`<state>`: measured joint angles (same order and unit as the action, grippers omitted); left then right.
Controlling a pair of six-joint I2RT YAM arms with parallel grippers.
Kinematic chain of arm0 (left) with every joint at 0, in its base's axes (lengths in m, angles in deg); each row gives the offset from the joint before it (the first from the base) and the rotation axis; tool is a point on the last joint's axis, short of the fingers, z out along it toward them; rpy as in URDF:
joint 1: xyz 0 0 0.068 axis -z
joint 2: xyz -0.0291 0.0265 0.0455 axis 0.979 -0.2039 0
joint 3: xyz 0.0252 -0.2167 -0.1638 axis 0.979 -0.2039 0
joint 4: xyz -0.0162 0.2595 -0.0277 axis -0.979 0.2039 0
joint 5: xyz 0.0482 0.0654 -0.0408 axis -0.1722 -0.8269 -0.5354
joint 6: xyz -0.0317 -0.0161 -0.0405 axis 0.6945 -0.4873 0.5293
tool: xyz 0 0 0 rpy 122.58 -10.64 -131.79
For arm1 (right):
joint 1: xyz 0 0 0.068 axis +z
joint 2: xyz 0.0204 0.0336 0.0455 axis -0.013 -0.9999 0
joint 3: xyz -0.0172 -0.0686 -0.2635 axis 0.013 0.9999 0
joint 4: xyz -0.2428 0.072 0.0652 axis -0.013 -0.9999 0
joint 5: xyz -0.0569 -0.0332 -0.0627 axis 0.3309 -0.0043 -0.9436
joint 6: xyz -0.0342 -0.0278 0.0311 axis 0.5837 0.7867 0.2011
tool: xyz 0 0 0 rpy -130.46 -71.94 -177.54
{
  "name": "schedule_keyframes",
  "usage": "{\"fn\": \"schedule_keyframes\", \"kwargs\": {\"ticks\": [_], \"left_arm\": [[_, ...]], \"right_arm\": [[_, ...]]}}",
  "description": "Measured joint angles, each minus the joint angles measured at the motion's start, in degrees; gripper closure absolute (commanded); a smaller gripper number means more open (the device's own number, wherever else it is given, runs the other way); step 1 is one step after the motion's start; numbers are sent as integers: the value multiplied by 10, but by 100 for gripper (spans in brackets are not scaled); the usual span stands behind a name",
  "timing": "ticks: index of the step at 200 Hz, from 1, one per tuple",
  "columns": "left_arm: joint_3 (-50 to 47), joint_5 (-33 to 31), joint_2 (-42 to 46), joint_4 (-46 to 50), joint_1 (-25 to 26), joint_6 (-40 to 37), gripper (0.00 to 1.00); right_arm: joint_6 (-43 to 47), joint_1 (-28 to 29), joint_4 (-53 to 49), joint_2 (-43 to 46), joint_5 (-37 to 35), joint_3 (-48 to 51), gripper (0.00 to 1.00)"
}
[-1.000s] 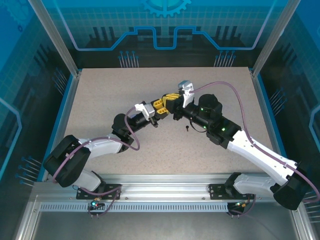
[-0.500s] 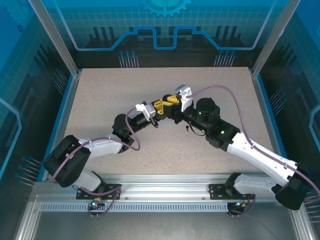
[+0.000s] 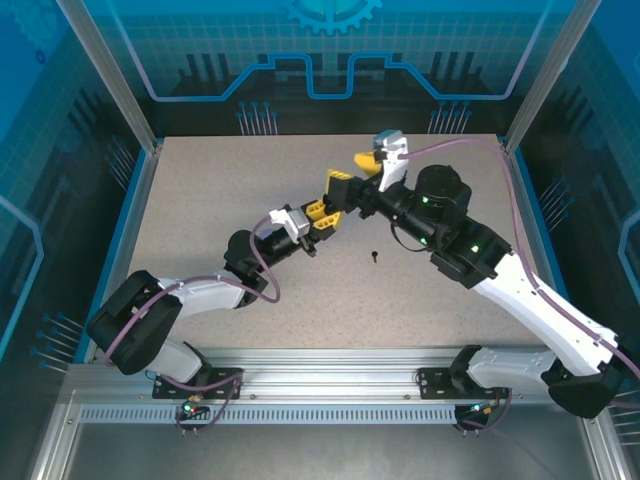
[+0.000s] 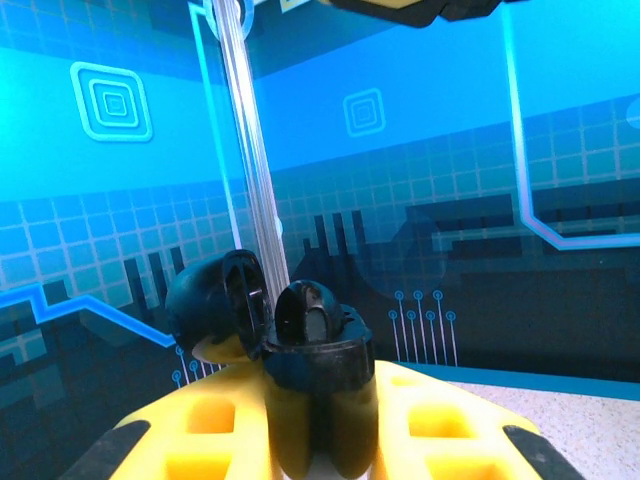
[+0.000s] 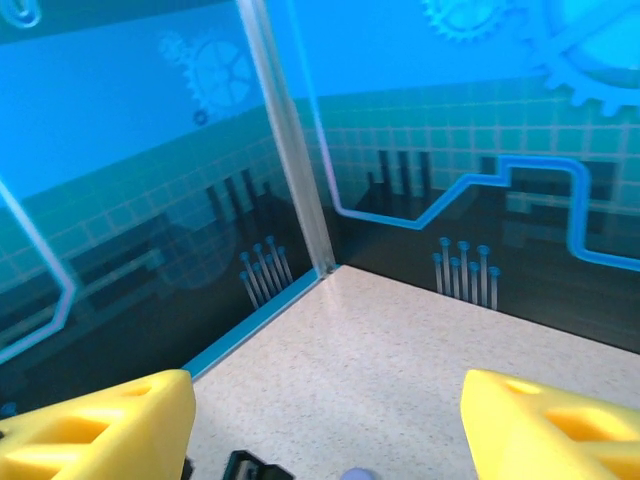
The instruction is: Insert wireless bluetooth earbuds into charging case
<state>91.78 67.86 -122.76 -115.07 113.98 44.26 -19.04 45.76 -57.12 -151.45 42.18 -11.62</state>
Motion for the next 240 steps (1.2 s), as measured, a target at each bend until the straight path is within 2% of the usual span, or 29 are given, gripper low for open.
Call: {"fn": "schedule_keyframes", "kwargs": {"ticks": [16,46,77,129,175,240], "left_arm": [[-10,-3,1,0,0,0,100],[-33,-7,18,0,0,0,100],[-53,-13,50,0,0,8,100],[-81,-21,102,4,0,15,100],[-91,-23,136,18,0,15,100],[-92,-23,148,39,0,15,100]], "right_arm": [[-17,-28,-26,15,-16,2,27],[-63,-116,-60,39,-13,43,27],[-93,-166,-86,15,6,103,29],[-93,-174,-125,-137,47,128,39],[-81,-174,-174,-271,40,123,50],[-80,-174,-212,-354,15,101,60]]}}
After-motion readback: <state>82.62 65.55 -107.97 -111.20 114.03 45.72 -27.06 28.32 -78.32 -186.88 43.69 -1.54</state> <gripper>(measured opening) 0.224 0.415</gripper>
